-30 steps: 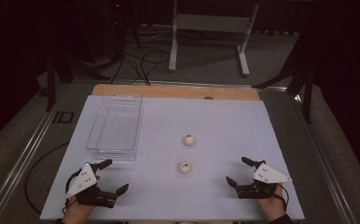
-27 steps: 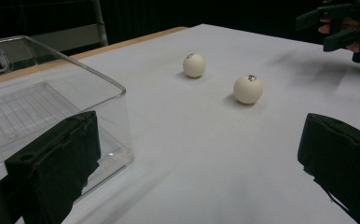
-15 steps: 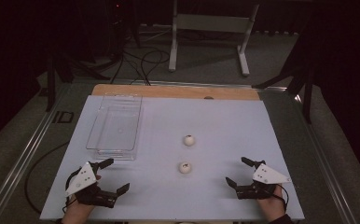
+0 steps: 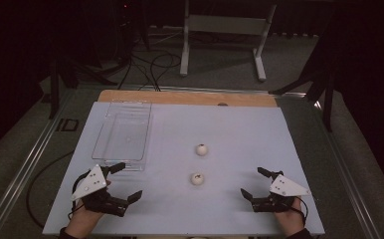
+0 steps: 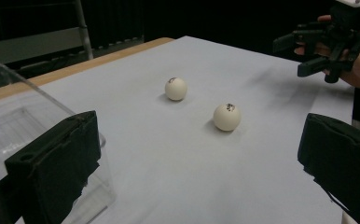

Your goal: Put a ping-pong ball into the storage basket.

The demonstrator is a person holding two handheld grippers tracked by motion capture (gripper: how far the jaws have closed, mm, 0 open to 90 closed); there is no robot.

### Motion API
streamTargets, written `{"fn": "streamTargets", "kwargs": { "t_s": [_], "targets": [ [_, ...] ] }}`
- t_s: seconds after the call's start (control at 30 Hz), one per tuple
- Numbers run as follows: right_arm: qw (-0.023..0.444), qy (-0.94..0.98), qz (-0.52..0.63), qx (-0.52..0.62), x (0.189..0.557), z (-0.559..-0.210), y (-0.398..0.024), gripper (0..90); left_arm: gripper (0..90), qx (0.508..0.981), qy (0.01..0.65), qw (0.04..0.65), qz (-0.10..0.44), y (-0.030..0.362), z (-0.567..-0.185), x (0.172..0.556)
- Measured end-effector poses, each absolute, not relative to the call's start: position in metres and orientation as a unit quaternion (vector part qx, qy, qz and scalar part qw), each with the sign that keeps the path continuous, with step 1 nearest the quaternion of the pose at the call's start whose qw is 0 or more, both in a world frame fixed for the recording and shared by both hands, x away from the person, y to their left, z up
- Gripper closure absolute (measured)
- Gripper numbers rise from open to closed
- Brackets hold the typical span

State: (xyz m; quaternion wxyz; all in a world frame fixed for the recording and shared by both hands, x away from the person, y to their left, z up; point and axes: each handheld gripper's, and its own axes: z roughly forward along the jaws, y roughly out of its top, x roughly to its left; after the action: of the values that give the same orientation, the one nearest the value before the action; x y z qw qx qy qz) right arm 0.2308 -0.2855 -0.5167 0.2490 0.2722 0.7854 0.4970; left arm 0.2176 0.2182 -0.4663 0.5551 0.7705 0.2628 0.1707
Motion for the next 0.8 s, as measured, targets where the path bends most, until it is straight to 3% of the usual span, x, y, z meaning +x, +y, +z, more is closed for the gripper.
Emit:
{"fn": "streamTargets", "kwargs": {
  "t_s": [0.8],
  "targets": [
    [0.238,0.787,0.501,0.269,0.231,-0.518,-0.285,8.6,0.4,0.802,0.232,0.529,0.156,0.177,-0.434,0.24]
  ]
}}
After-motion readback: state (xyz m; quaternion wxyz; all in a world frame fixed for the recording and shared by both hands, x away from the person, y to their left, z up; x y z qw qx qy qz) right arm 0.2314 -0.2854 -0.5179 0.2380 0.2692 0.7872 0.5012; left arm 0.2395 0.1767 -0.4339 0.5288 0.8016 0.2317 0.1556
